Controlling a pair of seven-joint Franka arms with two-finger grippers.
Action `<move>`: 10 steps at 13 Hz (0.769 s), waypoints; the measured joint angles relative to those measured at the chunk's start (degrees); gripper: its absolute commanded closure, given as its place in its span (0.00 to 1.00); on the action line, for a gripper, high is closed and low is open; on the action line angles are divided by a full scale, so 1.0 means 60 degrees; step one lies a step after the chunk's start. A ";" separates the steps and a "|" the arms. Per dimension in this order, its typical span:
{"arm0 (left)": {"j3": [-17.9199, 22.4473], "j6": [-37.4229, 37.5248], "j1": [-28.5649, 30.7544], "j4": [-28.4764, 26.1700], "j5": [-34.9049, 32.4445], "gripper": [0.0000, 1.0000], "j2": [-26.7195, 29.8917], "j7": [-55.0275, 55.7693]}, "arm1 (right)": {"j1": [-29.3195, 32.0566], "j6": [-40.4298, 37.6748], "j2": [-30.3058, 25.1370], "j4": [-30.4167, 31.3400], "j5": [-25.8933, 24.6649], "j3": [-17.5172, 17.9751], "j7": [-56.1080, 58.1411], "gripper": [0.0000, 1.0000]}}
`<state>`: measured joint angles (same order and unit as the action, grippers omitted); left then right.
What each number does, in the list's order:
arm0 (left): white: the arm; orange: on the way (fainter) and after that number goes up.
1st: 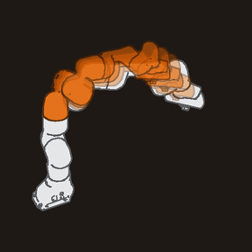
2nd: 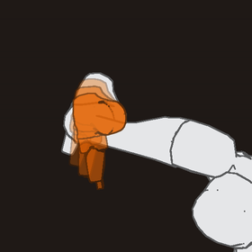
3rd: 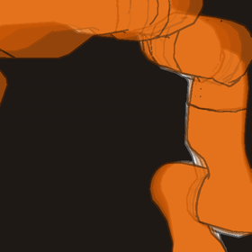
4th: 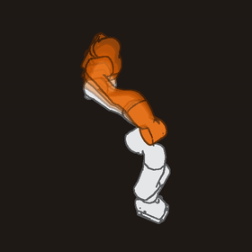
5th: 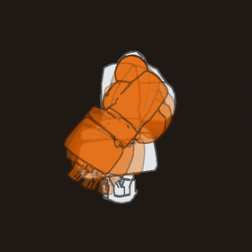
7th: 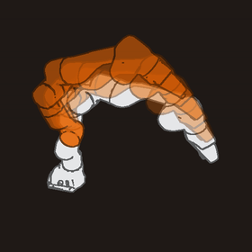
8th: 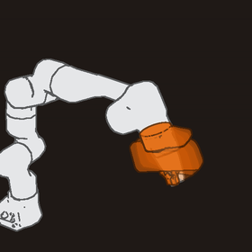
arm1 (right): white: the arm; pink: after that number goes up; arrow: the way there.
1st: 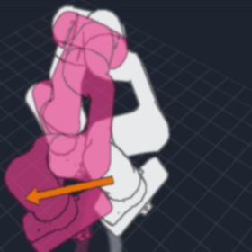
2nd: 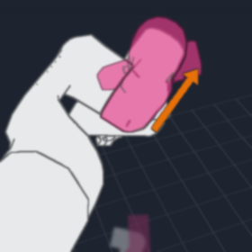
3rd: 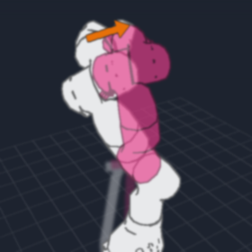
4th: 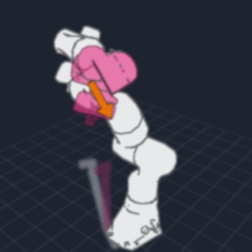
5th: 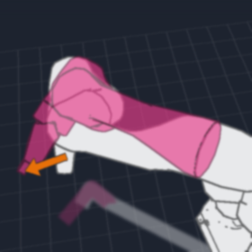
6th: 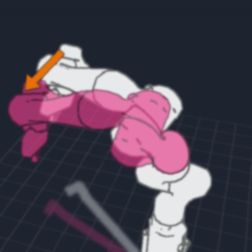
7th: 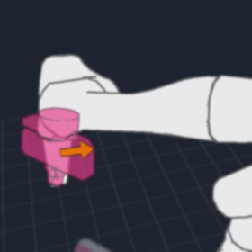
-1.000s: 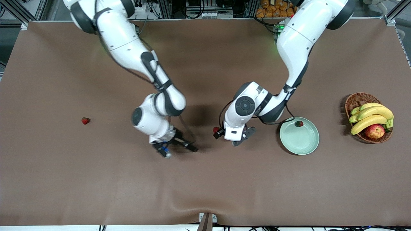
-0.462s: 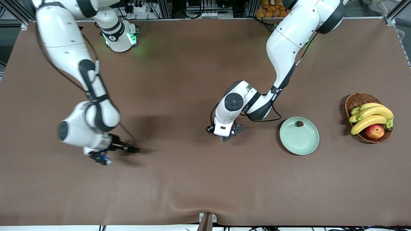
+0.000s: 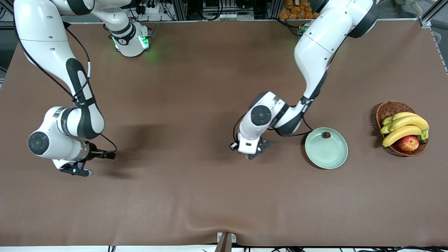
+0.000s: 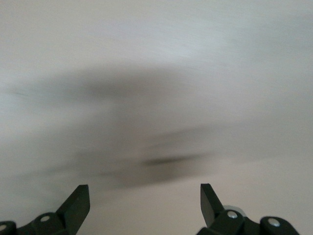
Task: Collect all strawberries into plate
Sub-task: 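Take the second strawberry with the left gripper while the right gripper withdraws, then place the strawberry on the plate with the left gripper and release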
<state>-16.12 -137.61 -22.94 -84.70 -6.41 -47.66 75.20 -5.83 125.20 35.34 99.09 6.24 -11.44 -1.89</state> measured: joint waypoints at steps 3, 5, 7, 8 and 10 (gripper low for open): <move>0.0014 0.2448 0.1066 0.0088 -0.0038 1.00 0.1105 -0.1873 | 0.0659 -0.0384 0.0000 0.0148 -0.0309 -0.0146 0.1059 0.00; 0.0029 0.3562 0.1984 -0.0298 -0.0043 1.00 0.1758 -0.3591 | 0.0896 -0.0867 0.0007 0.0246 -0.0322 -0.0197 0.1322 0.00; 0.0060 0.3718 0.2894 -0.1059 -0.0085 0.99 0.1984 -0.4976 | 0.0933 -0.1156 0.0016 0.0485 -0.0328 -0.0212 0.1341 0.00; 0.0072 0.3692 0.3278 -0.1411 -0.0292 0.91 0.1971 -0.5376 | 0.0933 -0.1179 0.0028 0.0642 -0.0329 -0.0209 0.1341 0.01; 0.0055 0.3414 0.3959 -0.2182 -0.1026 0.44 0.1952 -0.5848 | 0.0933 -0.1189 0.0063 0.0937 -0.0331 -0.0208 0.1341 0.16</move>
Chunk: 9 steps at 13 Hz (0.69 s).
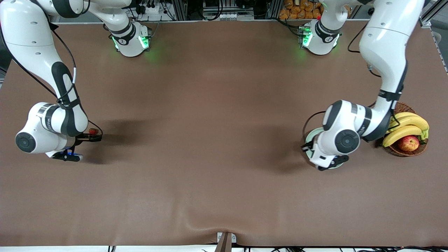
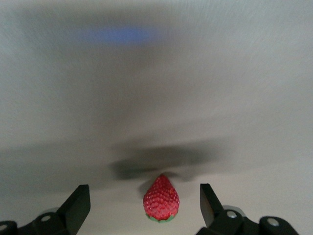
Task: Collect all strawberries into plate
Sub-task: 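Place the strawberry on the plate with the left gripper and release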
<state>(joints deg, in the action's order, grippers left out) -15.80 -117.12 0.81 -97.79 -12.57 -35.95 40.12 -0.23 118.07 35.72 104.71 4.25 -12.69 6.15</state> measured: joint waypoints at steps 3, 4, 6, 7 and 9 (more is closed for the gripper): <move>-0.0036 -0.0410 0.0402 -0.0515 -0.0364 0.00 0.0007 -0.0383 | 0.0000 -0.0317 0.0028 0.0165 -0.0010 -0.0004 0.0058 0.53; -0.0043 -0.0432 0.0424 -0.0514 -0.0366 0.00 0.0036 -0.0440 | 0.0000 -0.0389 0.0028 0.0167 -0.0012 -0.0007 0.0089 0.69; -0.0125 -0.0477 0.0421 -0.0458 -0.0365 0.00 0.0200 -0.0442 | 0.0000 -0.0408 0.0027 0.0166 -0.0015 -0.0018 0.0140 0.88; -0.0302 -0.0490 0.0430 -0.0397 -0.0267 0.00 0.0330 -0.0442 | 0.0000 -0.0407 0.0027 0.0164 -0.0017 -0.0021 0.0152 0.96; -0.0971 -0.0443 0.0422 -0.0152 0.0365 0.00 0.0581 -0.0244 | -0.0003 -0.0377 0.0025 0.0107 -0.0018 -0.0018 0.0165 1.00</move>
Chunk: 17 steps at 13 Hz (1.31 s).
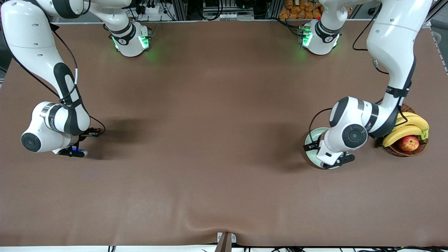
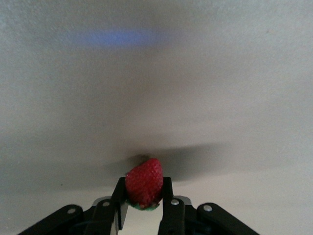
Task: Collect all strawberries into plate
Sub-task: 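Place the strawberry on the plate with the left gripper and release, then grasp the last strawberry with the right gripper and carry it toward the middle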
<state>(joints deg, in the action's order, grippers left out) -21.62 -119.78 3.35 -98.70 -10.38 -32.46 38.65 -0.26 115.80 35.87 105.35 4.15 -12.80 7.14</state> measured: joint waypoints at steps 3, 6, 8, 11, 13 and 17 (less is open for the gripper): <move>-0.0808 0.0124 -0.0116 0.0448 0.0704 0.00 0.0174 0.0795 | -0.0251 -0.0114 -0.0045 -0.0506 0.0039 0.0083 0.0007 1.00; -0.0987 0.0123 -0.0450 0.0932 0.0808 0.00 0.0029 0.1503 | -0.1786 -0.0508 -0.0103 -0.1081 0.1402 0.0175 -0.0642 1.00; -0.0989 0.0116 -0.0699 0.1247 0.0808 0.00 -0.0178 0.1836 | -0.3297 -0.0455 -0.0071 -0.1257 0.3242 0.0218 -0.1773 1.00; -0.0988 -0.0119 -0.0760 0.1551 0.0809 0.00 -0.0493 0.1855 | -0.5053 0.0586 0.0209 -0.1558 0.6129 0.0221 -0.2741 1.00; -0.0988 -0.0205 -0.0836 0.1735 0.0810 0.00 -0.0654 0.1855 | -0.5868 0.1719 0.0572 -0.1602 0.8128 0.0222 -0.2772 1.00; -0.0984 -0.0414 -0.0876 0.1757 0.0810 0.00 -0.0738 0.1857 | -0.7293 0.3221 0.1335 -0.2031 1.1131 0.0220 -0.2771 1.00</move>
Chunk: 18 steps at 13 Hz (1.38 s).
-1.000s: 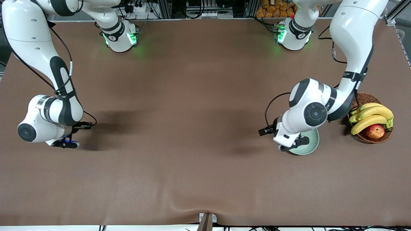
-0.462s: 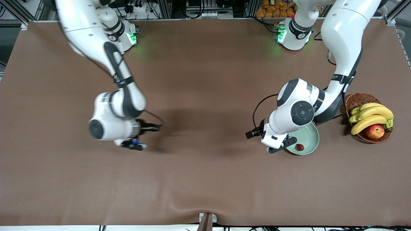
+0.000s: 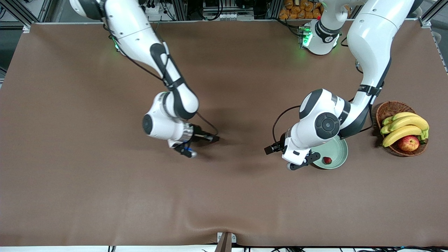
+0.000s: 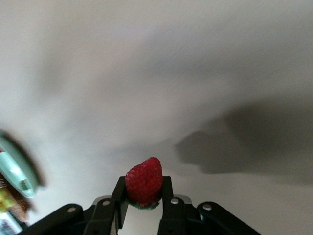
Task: Collect all strawberries into plate
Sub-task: 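Grasp the last strawberry with the right gripper and carry it toward the middle, then set the strawberry down with the right gripper while the left gripper approaches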
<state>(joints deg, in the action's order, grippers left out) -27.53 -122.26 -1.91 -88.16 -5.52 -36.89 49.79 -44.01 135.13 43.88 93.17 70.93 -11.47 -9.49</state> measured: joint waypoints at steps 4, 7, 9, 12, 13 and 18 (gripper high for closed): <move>-0.0006 -0.0334 -0.0189 0.0000 0.0004 0.00 -0.0105 0.0573 | -0.0828 0.0838 0.0633 -0.0858 0.1141 -0.0003 -0.0049 0.92; -0.0004 -0.0646 -0.0395 0.0000 0.0004 0.00 -0.0216 0.0756 | -0.0904 0.0923 0.0867 -0.1041 0.1201 -0.0029 -0.0066 0.71; -0.0003 -0.0735 -0.0439 0.0000 0.0004 0.00 -0.0275 0.0766 | -0.0903 0.0923 0.0903 -0.1070 0.1230 -0.0065 -0.0066 0.29; -0.0001 -0.0823 -0.0504 -0.0001 0.0003 0.00 -0.0382 0.0764 | -0.0884 0.0934 0.0919 -0.1090 0.1238 -0.0100 -0.0066 0.09; 0.0008 -0.1090 -0.0597 -0.0005 -0.0079 0.00 -0.0503 0.0735 | -0.0851 0.0939 0.0919 -0.1103 0.1238 -0.0125 -0.0066 0.08; 0.0041 -0.1841 -0.1096 -0.0019 -0.1376 0.00 -0.1204 0.0611 | -0.0204 0.0923 0.0873 -0.1205 0.0849 -0.0279 -0.0031 0.06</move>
<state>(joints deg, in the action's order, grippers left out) -27.28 -133.31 -8.48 -88.27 -13.77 -44.11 53.46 -45.24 140.67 49.12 85.94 76.03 -13.15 -9.68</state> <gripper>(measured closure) 0.000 0.066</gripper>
